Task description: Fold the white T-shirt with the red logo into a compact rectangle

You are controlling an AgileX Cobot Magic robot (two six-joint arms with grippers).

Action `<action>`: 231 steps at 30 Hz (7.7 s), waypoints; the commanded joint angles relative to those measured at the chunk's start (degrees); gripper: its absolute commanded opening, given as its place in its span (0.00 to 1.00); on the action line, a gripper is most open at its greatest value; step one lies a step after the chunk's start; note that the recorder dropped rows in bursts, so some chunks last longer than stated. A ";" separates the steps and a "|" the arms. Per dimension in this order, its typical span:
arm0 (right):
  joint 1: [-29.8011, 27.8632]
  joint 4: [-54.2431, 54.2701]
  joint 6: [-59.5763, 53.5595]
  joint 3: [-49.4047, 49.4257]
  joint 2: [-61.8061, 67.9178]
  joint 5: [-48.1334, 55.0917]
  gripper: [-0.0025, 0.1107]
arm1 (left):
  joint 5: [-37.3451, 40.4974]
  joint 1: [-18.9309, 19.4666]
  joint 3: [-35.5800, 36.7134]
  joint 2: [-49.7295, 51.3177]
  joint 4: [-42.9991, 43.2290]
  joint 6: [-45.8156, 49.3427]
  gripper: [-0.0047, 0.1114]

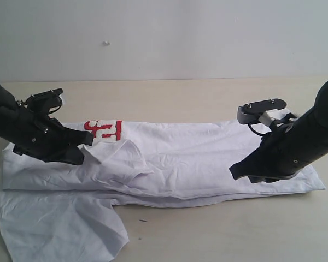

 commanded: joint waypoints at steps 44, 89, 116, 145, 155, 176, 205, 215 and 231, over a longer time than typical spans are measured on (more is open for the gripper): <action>-0.15 0.50 -0.47 0.28 -0.48 -1.32 0.02 | 22.10 4.86 -10.28 5.27 -26.81 19.52 0.04; -0.15 1.33 -0.33 0.28 -0.48 -0.16 0.02 | 35.77 -6.78 -0.04 -6.40 9.01 15.18 0.37; -0.15 2.34 -0.33 0.28 -0.48 -0.16 0.02 | 4.99 -28.25 15.66 -12.15 38.63 1.35 0.37; -0.15 2.32 -0.33 0.28 -0.48 -0.29 0.02 | 13.38 -28.30 12.80 -9.04 35.46 3.11 0.04; -0.15 2.32 -0.33 0.28 -0.48 -0.07 0.02 | 19.11 -28.03 1.65 -11.13 44.57 13.90 0.04; -0.15 2.32 -0.33 0.28 -0.48 -0.16 0.02 | -14.00 -18.83 -5.96 -0.69 50.24 24.46 0.04; -0.15 3.12 -0.33 0.28 -0.48 -1.05 0.02 | -16.98 -10.50 -8.56 6.51 50.72 5.83 0.04; -0.15 3.61 -0.33 0.28 -0.48 -3.24 0.02 | -18.14 -13.48 -8.56 7.19 50.46 5.83 0.04; -0.15 3.84 -0.33 0.28 -0.48 -3.55 0.02 | -42.93 -17.19 -9.81 9.21 50.60 6.05 0.04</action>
